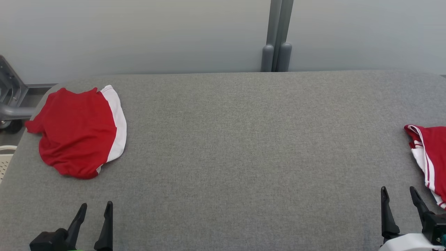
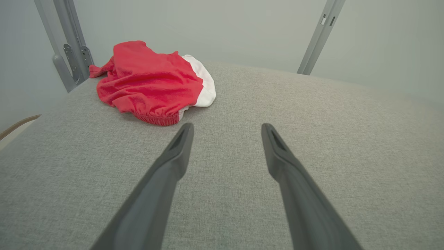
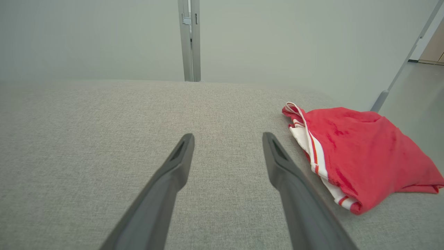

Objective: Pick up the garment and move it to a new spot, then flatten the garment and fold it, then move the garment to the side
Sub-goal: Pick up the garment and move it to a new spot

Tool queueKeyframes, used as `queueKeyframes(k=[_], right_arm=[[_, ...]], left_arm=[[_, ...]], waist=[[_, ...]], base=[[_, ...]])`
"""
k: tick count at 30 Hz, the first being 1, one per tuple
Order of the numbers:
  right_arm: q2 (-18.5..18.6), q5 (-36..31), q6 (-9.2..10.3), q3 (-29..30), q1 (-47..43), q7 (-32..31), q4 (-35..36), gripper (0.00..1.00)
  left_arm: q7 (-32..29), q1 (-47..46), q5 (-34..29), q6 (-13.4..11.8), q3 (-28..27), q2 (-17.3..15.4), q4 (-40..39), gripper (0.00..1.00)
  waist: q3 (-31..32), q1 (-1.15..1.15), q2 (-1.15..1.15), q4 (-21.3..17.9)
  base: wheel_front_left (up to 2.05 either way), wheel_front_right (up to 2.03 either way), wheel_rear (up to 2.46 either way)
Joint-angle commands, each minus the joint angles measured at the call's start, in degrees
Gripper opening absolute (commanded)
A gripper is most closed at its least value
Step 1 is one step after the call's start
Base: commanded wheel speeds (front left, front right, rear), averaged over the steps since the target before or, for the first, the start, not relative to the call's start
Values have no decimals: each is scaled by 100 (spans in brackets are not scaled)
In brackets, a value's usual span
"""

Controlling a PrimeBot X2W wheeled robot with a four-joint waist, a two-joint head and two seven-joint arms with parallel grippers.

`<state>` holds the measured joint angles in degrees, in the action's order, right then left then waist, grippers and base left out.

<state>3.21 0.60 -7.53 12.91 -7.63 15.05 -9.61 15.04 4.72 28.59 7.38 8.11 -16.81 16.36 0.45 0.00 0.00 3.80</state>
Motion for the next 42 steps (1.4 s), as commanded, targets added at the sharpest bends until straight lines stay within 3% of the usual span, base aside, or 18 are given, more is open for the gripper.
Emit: queueKeyframes(k=[1,19,23,35,42], right_arm=[[34,-26,8,-20,82,17,35,100],[21,-7,8,-99,19,18,162,100],[35,-8,8,-204,7,17,131,100],[115,59,8,-602,272,18,-4,100],[286,121,8,-1122,732,17,-250,100]], left_arm=[[17,65,-43,17,-4,26,-35,100],[17,-58,9,19,34,-40,-103,100],[16,-65,-30,19,-1,-13,-138,100],[17,278,-73,19,-207,-133,-135,100],[17,561,-135,18,-716,107,-407,100]], waist=[[7,0,0,-6],[62,0,0,140],[106,0,0,533],[346,0,0,2327],[142,0,0,2508]], base=[[0,0,0],[0,0,0],[0,0,0],[0,0,0],[0,0,0]])
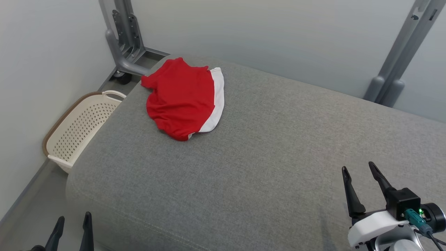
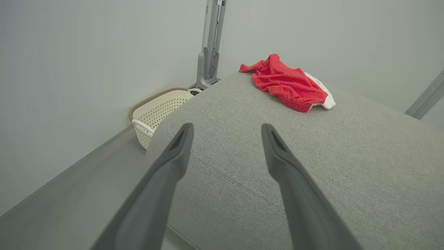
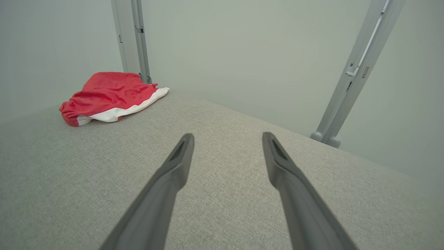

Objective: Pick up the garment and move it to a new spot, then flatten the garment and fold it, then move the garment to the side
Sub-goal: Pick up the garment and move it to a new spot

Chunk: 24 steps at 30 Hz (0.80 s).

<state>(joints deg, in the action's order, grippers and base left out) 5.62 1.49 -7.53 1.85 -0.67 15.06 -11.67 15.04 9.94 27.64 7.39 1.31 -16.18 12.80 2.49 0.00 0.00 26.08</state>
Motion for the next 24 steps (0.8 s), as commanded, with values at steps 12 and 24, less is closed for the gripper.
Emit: queueKeyframes(k=[12,24], right_arm=[[198,68,8,125,-34,16,33,100],[989,-62,8,287,610,-107,749,100]], left_arm=[[13,-326,28,17,223,232,-76,100],[-1018,-3335,905,-42,730,1064,1529,100]], waist=[[-318,0,0,298],[-2028,0,0,-227]], base=[[0,0,0],[0,0,0]])
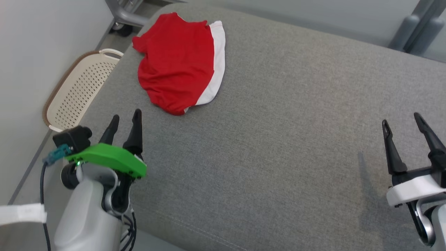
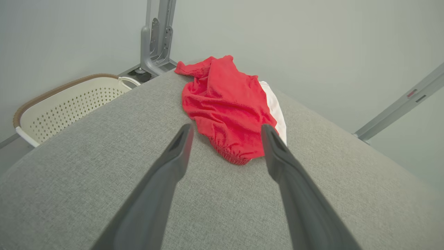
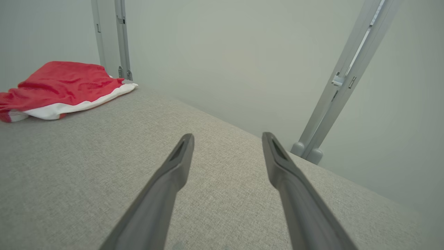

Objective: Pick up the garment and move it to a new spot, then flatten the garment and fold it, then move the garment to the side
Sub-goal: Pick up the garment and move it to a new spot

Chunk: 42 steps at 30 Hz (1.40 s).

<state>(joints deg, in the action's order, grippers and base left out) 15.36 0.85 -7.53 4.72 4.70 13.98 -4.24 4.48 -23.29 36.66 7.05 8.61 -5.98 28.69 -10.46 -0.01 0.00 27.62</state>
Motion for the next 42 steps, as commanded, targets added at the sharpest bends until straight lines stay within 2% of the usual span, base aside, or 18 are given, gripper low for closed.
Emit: queueKeyframes(k=[1,5,10,17,18,19,20,21,25,31,35,42], right_arm=[[72,18,8,0,119,-22,77,100],[190,67,8,-100,293,-107,291,100],[166,78,8,-137,349,-122,481,100],[90,83,8,-21,261,-93,600,100],[82,82,8,-26,254,-85,597,100],[63,83,8,-28,257,-78,591,100],[40,84,8,-30,267,-68,582,100],[23,81,8,-27,275,-65,570,100],[-63,61,8,5,255,-29,480,100],[-235,81,8,-36,234,37,308,100],[-376,103,8,-90,339,80,148,100],[-625,139,8,-95,399,119,-138,100]], left_arm=[[-76,-284,96,-41,-28,72,167,100],[-673,-1131,381,-128,-110,83,1143,100],[-906,-1849,484,-223,-221,-64,2057,100],[-1190,-2332,506,-250,-205,-206,3061,100],[-1178,-2352,479,-259,-188,-219,3181,81],[-1153,-2363,481,-253,-181,-215,3293,42],[-1134,-2376,482,-221,-169,-218,3376,8],[-1103,-2396,469,-178,-142,-217,3445,0],[-955,-2520,398,-40,42,-91,3484,0],[-743,-2659,253,44,557,15,2988,0],[-899,-2464,248,52,1270,169,2230,0],[-1410,-2115,364,51,2462,217,785,0]], waist=[[-841,1,0,-436],[-1144,1,0,-746],[-1363,1,0,-1117],[-1492,1,0,-1398],[-1494,1,0,-1429],[-1489,1,0,-1457],[-1479,1,0,-1485],[-1468,1,0,-1504],[-1355,1,0,-1530],[-1039,1,0,-1555],[-810,1,0,-1669],[-490,1,0,-2028]], base=[[0,0,0],[0,0,0],[0,0,0],[0,0,0],[0,0,0],[0,0,0],[0,0,0],[0,0,0],[0,0,0],[0,0,0],[0,0,0],[0,0,0]])
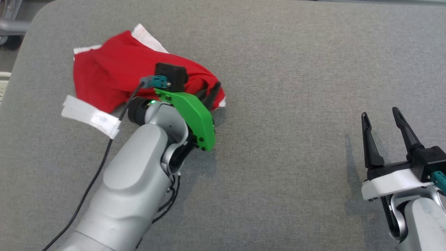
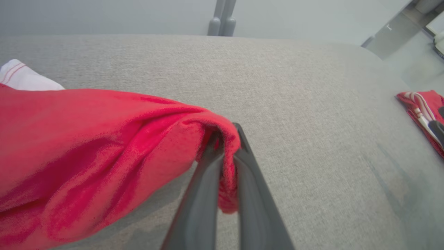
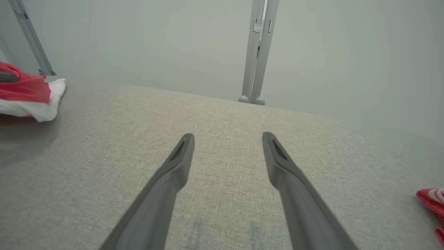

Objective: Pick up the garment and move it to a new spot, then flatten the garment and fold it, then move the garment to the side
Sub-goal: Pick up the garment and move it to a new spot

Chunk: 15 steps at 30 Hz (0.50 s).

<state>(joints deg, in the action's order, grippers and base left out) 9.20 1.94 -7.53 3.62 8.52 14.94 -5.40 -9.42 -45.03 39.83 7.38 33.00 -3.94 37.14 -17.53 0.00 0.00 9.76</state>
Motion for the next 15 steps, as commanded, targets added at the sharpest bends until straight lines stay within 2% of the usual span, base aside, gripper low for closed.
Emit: queueKeyframes(k=[1,6,11,15], right_arm=[[-52,35,8,11,34,24,-54,100],[-244,71,8,52,108,27,-54,100],[-368,101,8,147,49,27,-58,100],[-397,68,8,333,-86,27,-76,100]], left_arm=[[-123,117,57,18,195,1,-295,0],[-694,322,41,18,799,-114,-1500,0],[-1230,495,221,-7,1263,2,-2595,0],[-1566,753,585,-37,1718,63,-3382,0]], waist=[[270,0,0,-326],[452,0,0,-863],[482,0,0,-1372],[463,0,0,-1583]], base=[[0,0,0],[0,0,0],[0,0,0],[0,0,0]])
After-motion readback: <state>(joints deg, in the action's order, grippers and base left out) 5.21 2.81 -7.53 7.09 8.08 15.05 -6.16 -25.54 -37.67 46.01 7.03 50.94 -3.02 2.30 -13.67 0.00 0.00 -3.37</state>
